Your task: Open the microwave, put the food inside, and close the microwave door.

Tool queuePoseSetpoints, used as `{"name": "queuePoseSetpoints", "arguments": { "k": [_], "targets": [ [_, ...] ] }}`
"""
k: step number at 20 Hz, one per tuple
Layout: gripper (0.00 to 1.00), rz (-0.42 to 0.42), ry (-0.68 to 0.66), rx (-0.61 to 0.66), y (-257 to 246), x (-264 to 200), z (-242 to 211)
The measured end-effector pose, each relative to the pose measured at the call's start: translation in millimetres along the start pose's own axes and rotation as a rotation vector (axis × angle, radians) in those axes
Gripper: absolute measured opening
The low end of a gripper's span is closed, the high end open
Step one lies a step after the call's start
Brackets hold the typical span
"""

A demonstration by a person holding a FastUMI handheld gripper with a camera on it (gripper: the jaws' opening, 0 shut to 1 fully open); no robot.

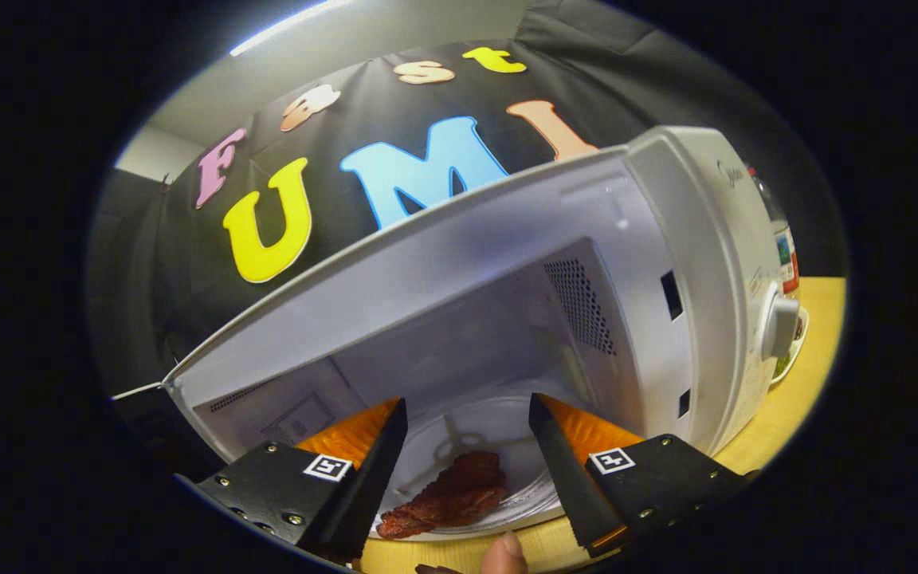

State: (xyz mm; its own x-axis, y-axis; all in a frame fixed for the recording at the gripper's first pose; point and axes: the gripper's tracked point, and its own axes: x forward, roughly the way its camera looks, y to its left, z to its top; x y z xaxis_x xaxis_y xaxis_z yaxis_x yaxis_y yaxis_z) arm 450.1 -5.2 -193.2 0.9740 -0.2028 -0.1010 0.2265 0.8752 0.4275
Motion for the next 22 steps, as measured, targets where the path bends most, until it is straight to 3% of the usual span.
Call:
{"name": "queuePoseSetpoints", "arguments": {
  "k": [6,10,14,19,22],
  "targets": [
    [0.96,0.155,0.024,-0.227,31.6,-95.8,22.9],
    [0.96,0.363,0.071,-0.293,75.5,-198.8,33.1],
    [0.95,0.580,-0.042,-0.319,135.2,-307.1,65.4],
    [0.96,0.826,-0.079,-0.425,206.0,-405.8,51.9],
    [0.95,0.908,-0.023,-0.415,244.8,-426.5,15.5]
  ]
}}
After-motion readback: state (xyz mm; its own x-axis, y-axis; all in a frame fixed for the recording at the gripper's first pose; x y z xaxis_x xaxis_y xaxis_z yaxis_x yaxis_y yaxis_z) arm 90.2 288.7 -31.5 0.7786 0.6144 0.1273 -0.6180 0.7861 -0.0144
